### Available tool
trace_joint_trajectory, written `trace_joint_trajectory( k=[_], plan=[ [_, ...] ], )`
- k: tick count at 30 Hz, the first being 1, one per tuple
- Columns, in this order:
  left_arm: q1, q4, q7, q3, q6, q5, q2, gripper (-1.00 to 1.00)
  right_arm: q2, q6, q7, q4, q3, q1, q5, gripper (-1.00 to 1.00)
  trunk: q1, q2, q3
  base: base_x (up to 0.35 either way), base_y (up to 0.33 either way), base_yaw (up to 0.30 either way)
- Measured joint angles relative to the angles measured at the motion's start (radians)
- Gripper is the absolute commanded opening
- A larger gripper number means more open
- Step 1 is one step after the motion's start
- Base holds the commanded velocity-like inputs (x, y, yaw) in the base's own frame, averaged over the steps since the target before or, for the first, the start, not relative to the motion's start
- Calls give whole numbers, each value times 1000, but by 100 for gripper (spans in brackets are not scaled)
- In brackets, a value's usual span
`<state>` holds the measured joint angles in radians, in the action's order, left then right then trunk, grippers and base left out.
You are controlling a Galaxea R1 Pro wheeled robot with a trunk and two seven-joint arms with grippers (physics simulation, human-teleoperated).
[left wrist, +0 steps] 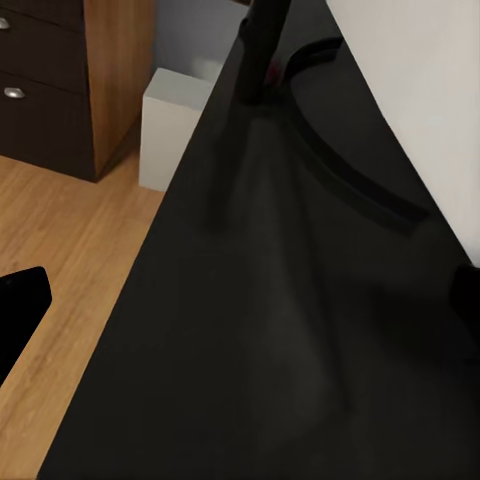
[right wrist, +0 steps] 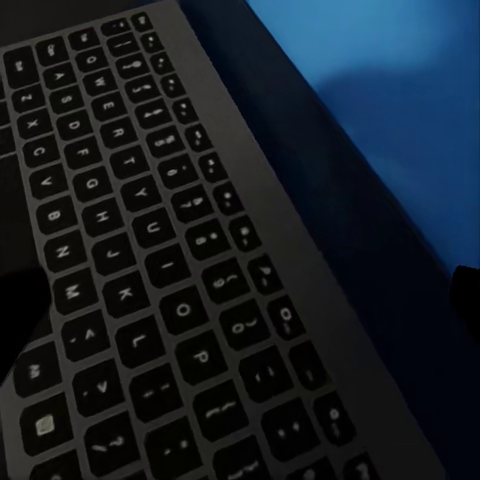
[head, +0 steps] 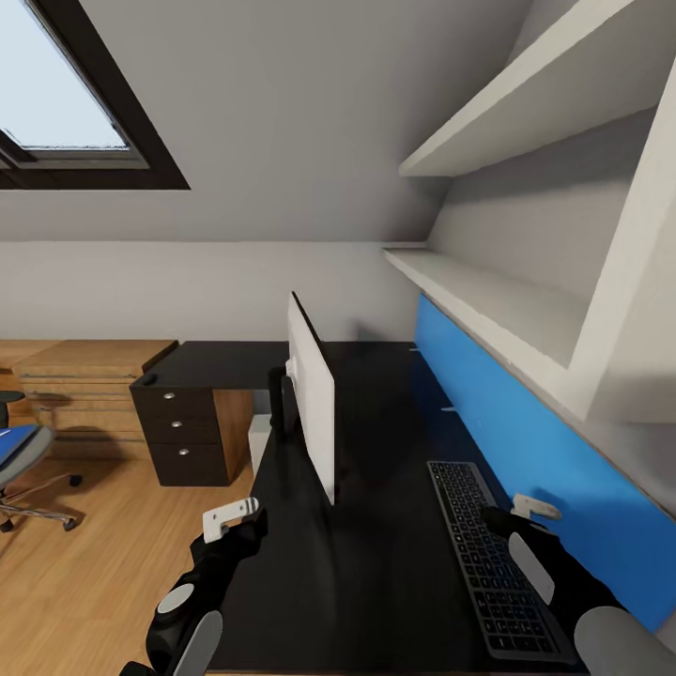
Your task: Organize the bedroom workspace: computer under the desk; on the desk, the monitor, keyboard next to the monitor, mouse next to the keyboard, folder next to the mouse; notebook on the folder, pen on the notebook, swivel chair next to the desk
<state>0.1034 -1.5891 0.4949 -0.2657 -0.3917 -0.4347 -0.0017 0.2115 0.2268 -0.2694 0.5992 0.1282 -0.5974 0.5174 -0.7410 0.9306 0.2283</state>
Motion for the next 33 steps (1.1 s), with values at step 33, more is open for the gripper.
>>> trace_joint_trajectory(
  k=[33],
  plan=[
    [0,0,2,2,0,0,0,100,0,103,-1,3,-115,-8,1,100,-127,231,104,0,0,0]
  ],
)
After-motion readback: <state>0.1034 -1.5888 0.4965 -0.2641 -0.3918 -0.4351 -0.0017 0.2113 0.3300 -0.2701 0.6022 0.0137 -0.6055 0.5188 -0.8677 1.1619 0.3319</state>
